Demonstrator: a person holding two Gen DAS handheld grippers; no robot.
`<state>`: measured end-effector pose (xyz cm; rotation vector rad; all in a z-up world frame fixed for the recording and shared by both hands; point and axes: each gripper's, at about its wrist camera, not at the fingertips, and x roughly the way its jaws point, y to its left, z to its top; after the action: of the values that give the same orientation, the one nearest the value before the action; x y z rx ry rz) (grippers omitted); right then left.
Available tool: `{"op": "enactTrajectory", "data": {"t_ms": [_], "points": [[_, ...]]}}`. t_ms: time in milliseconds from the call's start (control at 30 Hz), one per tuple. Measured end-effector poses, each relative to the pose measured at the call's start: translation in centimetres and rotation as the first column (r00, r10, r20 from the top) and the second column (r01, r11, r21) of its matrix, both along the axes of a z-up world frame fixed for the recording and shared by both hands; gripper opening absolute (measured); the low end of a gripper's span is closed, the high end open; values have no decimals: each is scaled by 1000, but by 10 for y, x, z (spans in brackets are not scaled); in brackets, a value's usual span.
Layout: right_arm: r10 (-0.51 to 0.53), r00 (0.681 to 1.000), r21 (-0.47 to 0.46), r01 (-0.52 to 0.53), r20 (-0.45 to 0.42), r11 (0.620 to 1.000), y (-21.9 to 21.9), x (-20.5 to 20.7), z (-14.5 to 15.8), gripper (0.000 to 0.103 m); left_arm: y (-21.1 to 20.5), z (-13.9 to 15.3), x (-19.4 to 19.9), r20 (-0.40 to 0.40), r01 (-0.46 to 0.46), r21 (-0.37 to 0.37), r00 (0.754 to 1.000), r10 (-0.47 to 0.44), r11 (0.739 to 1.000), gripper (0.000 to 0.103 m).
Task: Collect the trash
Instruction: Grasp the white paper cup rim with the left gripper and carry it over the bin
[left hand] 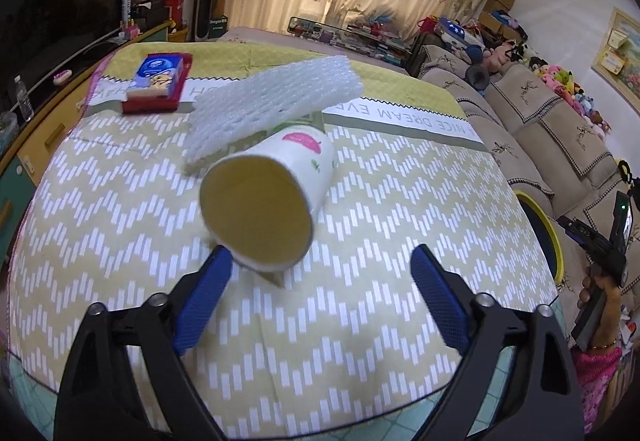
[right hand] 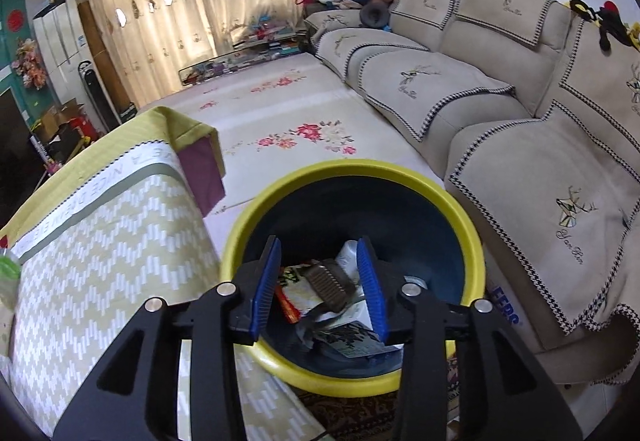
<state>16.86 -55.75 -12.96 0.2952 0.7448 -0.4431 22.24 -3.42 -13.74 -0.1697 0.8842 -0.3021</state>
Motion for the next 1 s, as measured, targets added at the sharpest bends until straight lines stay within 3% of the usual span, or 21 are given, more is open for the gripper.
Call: {"op": "enactTrajectory", "data": {"t_ms": [233, 367, 500, 633, 700, 833, 1000], "points": [[30, 999, 7, -30, 15, 1000, 10, -1, 5, 42, -9, -7, 25, -22, 13, -3, 1000, -13, 1000, 58], [42, 999, 4, -42, 16, 999, 10, -3, 7, 42, -11, -11, 33, -27, -4, 11, 1000, 4, 1000, 32], [46, 999, 7, -46, 27, 999, 10, -7, 11, 44, -14, -10, 36, -26, -8, 34, 1000, 9, 999, 13], [46, 998, 19, -47, 44, 999, 11, -10, 16, 61, -17, -6, 31, 0, 0, 63, 1000, 0, 998, 5], [48, 998, 19, -49, 43, 999, 13, -11, 19, 80, -19, -2, 29, 12, 3, 68, 1000, -4, 998, 4], [77, 996, -53, -75, 43, 996, 26, -13, 27, 96, -18, 9, 20, 40, 12, 63, 999, -15, 998, 4], [106, 991, -152, -93, 84, 984, 45, -21, 39, 96, -24, 27, 4, 79, 51, 60, 995, -56, 997, 4]]}}
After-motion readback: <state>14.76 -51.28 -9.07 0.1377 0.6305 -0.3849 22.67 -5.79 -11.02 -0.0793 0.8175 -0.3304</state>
